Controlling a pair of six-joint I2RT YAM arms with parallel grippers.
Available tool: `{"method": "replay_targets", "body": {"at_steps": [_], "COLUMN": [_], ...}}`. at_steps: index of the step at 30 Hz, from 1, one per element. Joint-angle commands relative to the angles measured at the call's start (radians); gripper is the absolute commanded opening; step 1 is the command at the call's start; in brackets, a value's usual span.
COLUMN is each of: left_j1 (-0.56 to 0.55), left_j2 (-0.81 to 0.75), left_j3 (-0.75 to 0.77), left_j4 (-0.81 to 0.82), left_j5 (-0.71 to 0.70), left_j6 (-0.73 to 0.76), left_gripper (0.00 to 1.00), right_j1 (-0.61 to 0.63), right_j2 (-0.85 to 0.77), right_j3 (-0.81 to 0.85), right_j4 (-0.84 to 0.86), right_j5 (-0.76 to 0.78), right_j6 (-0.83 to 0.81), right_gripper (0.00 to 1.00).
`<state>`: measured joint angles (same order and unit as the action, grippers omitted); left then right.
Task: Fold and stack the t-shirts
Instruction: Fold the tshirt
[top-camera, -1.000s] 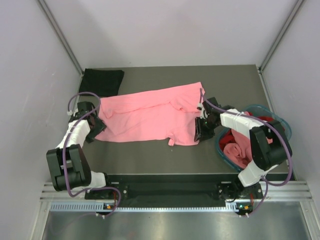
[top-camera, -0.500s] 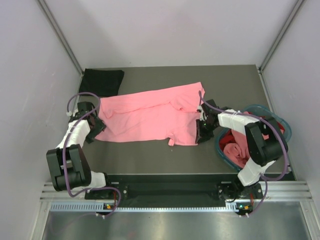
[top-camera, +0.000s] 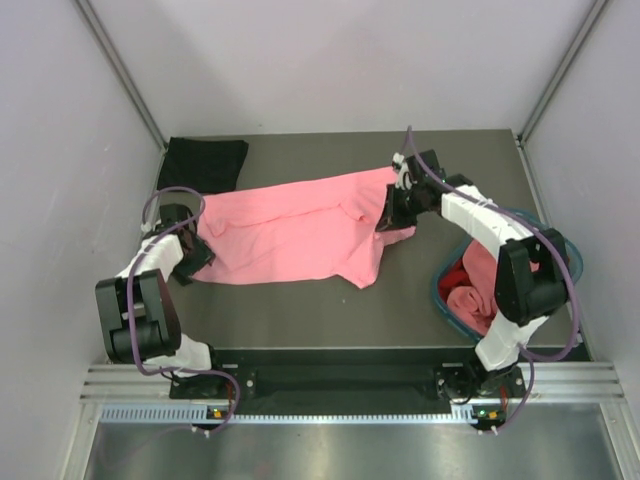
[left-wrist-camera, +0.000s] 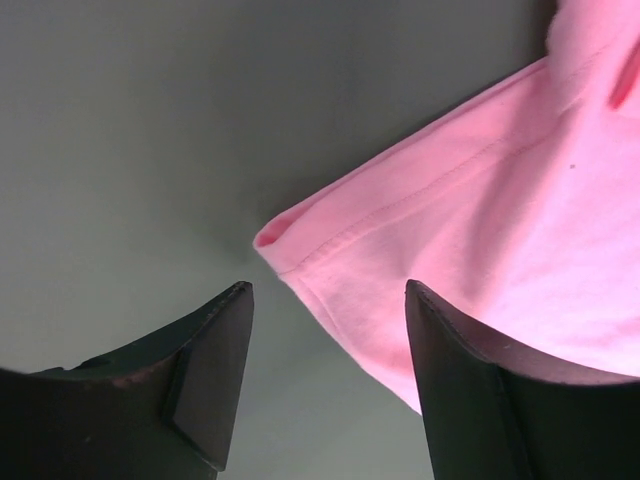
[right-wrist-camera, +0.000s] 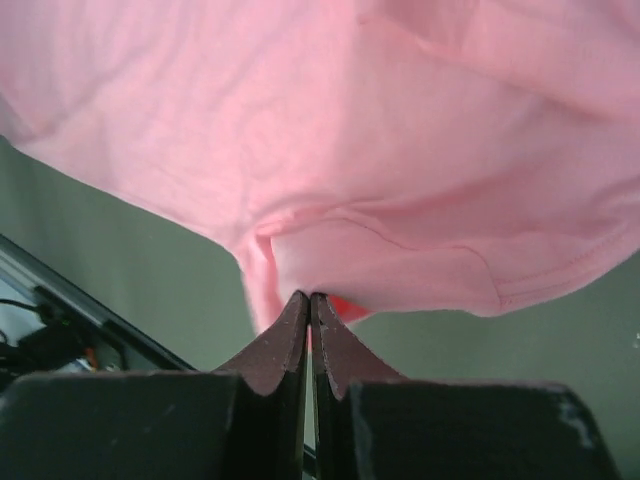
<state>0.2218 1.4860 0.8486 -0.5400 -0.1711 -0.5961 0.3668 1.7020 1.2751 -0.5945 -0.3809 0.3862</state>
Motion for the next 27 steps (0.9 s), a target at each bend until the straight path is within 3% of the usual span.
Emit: {"method": "replay_targets", "body": {"at_steps": [1,5,6,8,9,12,16,23,27], "left_j1": [0.005,0.004,0.004,0.004,0.005,0.004,0.005,0.011,0.021], "left_j2": [-0.013,-0.015,-0.007,0.003,0.006,0.007,0.013,0.108,0.151], "left_j3": [-0.009,-0.022,-0.022,-0.019,-0.019,-0.02,-0.016,0.007,0.027], "left_j4": [0.067,0.075,0.068,0.055,0.045,0.048,0.069,0.109,0.114], "left_j5": [0.027,0.035,0.03,0.016,-0.001,-0.014,-0.008,-0.001,-0.004], "left_j6": [0.03,0.041,0.039,0.038,0.036,0.042,0.047,0.068,0.081], "left_gripper": [0.66,0.67,0.73,0.79,0.81,0.81,0.73,0.66,0.52], "right_j1": [-0.043,-0.098,-0.106,-0.114,-0.115,-0.115,-0.118,-0.117,-0.117], "right_j2": [0.068,0.191,0.252,0.316,0.35,0.325,0.227,0.061,0.028], "right_j3": [0.119,0.222,0.251,0.363,0.427,0.474,0.38,0.107,-0.003], "right_j4": [0.019,0.099,0.111,0.092,0.072,-0.022,-0.134,-0.077,-0.068], "right_j5": [-0.081,-0.188,-0.206,-0.301,-0.308,-0.215,-0.09,-0.112,-0.115], "right_j6": [0.069,0.176,0.184,0.189,0.181,0.08,-0.056,-0.076,-0.09], "right_gripper": [0.0,0.04,0.16,0.22,0.31,0.44,0.45,0.43,0.43]}}
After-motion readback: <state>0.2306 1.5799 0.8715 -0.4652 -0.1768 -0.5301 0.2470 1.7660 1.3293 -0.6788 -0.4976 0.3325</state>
